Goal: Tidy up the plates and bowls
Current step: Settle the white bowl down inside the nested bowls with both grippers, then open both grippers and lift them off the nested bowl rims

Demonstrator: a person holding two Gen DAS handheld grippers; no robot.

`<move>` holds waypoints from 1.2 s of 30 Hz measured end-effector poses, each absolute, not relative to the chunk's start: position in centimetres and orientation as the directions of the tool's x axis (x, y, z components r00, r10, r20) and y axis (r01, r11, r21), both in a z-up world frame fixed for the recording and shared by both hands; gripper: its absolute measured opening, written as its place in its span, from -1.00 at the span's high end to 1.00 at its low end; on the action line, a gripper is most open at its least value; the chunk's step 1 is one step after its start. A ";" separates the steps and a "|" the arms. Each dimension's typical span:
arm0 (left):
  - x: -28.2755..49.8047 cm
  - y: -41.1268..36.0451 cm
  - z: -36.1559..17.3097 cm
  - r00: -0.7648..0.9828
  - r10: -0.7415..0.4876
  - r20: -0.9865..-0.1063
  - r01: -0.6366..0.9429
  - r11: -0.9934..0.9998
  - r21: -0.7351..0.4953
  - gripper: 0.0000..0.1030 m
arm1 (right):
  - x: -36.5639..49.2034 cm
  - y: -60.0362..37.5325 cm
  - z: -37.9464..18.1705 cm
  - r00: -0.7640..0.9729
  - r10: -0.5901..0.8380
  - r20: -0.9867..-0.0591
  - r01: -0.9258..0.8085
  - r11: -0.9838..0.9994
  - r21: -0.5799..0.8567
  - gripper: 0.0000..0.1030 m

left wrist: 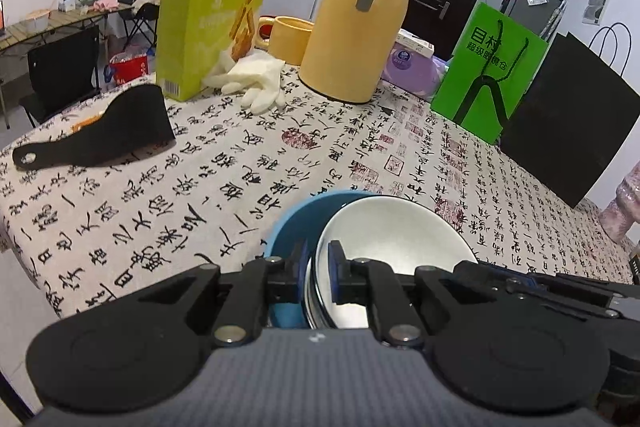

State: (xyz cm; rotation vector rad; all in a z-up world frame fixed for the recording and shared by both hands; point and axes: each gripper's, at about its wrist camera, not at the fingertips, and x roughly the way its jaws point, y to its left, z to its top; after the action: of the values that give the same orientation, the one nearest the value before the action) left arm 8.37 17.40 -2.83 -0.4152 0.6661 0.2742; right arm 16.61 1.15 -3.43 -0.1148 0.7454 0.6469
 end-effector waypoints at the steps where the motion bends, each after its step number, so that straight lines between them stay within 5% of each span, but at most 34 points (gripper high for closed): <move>1: 8.3 17.5 -2.9 0.757 0.109 -0.645 -0.375 0.880 -0.291 0.77 | 16.7 1.1 -3.4 0.549 0.510 -0.661 -0.583 0.801 0.134 0.84; 4: 7.9 17.9 -2.8 0.771 0.105 -0.629 -0.369 0.878 -0.306 0.46 | 16.5 0.5 -3.0 0.558 0.526 -0.642 -0.578 0.801 0.154 0.71; 7: 7.2 17.8 -2.2 0.798 0.094 -0.595 -0.337 0.889 -0.312 0.25 | 16.0 -0.5 -2.4 0.576 0.556 -0.599 -0.580 0.794 0.180 0.22; 10: 6.3 17.3 -1.4 0.826 0.127 -0.549 -0.326 0.903 -0.281 -0.29 | 15.5 -1.7 -1.9 0.593 0.579 -0.560 -0.581 0.789 0.201 -0.16; 12: 5.5 17.1 -0.8 0.850 0.148 -0.506 -0.317 0.910 -0.266 -0.59 | 15.2 -2.6 -1.8 0.610 0.579 -0.540 -0.571 0.795 0.207 -0.60; 15: 4.3 16.8 -0.1 0.880 0.156 -0.448 -0.295 0.920 -0.259 -1.00 | 14.6 -3.9 -1.9 0.630 0.590 -0.506 -0.561 0.795 0.229 -0.90; 21: 1.7 16.5 0.3 0.909 0.220 -0.355 -0.318 0.916 -0.246 -1.00 | 12.4 -5.7 -2.3 0.683 0.566 -0.462 -0.534 0.818 0.213 -1.00; 36: -2.9 16.9 -0.8 0.901 0.270 -0.339 -0.358 0.905 -0.230 -1.00 | 8.3 -6.8 -3.1 0.703 0.553 -0.447 -0.541 0.824 0.168 -1.00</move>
State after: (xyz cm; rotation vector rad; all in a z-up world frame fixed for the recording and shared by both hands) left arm -2.86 16.92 -0.76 -0.2933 0.3066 0.3292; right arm 8.26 -6.82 -3.06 0.0251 0.5054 0.6080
